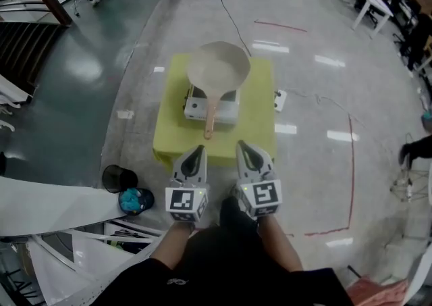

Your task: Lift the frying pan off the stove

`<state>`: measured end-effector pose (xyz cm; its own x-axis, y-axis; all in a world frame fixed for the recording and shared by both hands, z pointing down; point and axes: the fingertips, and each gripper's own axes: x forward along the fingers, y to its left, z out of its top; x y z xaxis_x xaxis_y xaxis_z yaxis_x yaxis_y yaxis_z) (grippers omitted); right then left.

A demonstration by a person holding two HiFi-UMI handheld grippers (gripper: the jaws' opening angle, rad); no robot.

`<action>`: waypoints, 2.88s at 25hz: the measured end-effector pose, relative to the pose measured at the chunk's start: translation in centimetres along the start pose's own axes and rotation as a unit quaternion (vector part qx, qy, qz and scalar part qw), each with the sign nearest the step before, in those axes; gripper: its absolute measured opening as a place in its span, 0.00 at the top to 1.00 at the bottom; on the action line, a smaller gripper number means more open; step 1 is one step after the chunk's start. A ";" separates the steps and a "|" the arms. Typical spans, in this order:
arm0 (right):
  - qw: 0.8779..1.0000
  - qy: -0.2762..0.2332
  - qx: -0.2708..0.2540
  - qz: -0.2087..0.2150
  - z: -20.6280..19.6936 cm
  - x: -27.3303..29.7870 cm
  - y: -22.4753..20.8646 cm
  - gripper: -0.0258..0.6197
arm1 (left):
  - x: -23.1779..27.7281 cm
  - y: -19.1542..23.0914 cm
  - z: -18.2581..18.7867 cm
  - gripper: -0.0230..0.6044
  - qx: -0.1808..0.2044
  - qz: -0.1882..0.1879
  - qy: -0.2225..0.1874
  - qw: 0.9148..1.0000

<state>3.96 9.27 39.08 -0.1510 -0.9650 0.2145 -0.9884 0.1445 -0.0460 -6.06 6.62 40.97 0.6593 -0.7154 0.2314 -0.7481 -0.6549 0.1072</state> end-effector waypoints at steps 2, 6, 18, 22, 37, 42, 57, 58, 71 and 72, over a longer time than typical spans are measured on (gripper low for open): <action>1.000 0.006 0.025 0.014 0.0 2.0 -1.1 0.94 | 2.1 0.5 -0.2 0.89 -0.003 0.003 0.009 1.000; 0.998 0.031 0.039 0.042 -1.8 5.3 -2.9 0.94 | 6.3 1.3 -2.1 0.89 -0.003 0.005 0.050 0.999; 0.989 0.113 0.049 0.082 -8.4 10.7 -6.6 0.94 | 12.2 5.3 -7.5 0.89 -0.095 -0.005 0.137 0.986; 0.986 0.129 0.041 0.095 -9.4 12.3 -6.3 0.94 | 12.5 6.7 -9.1 0.89 -0.121 -0.011 0.157 0.980; 0.980 0.173 0.064 0.079 -11.4 17.0 -8.4 0.94 | 18.1 9.6 -13.5 0.73 -0.232 -0.075 0.220 0.945; 0.976 0.190 0.077 0.074 -12.4 18.2 -8.7 0.94 | 19.3 8.0 -15.6 0.62 -0.242 -0.125 0.255 0.928; 0.960 0.237 0.116 0.096 -14.3 20.0 -8.8 0.93 | 21.3 5.8 -17.8 0.58 -0.414 -0.178 0.220 0.865; 0.958 0.240 0.120 0.100 -14.6 20.1 -8.6 0.93 | 21.3 5.7 -18.0 0.58 -0.413 -0.182 0.220 0.865; 0.941 0.255 0.170 0.141 -14.1 23.1 -7.6 0.93 | 20.9 4.3 -18.8 0.75 -0.389 -0.210 0.237 0.865; 0.940 0.256 0.172 0.144 -14.0 23.3 -7.4 0.93 | 21.0 4.3 -18.8 0.75 -0.388 -0.211 0.240 0.864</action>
<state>7.57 -11.25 58.13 -0.4856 -0.6521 0.5821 -0.8559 0.2194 -0.4682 3.18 -6.57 64.48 0.9184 -0.1462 0.3677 -0.3957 -0.3380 0.8539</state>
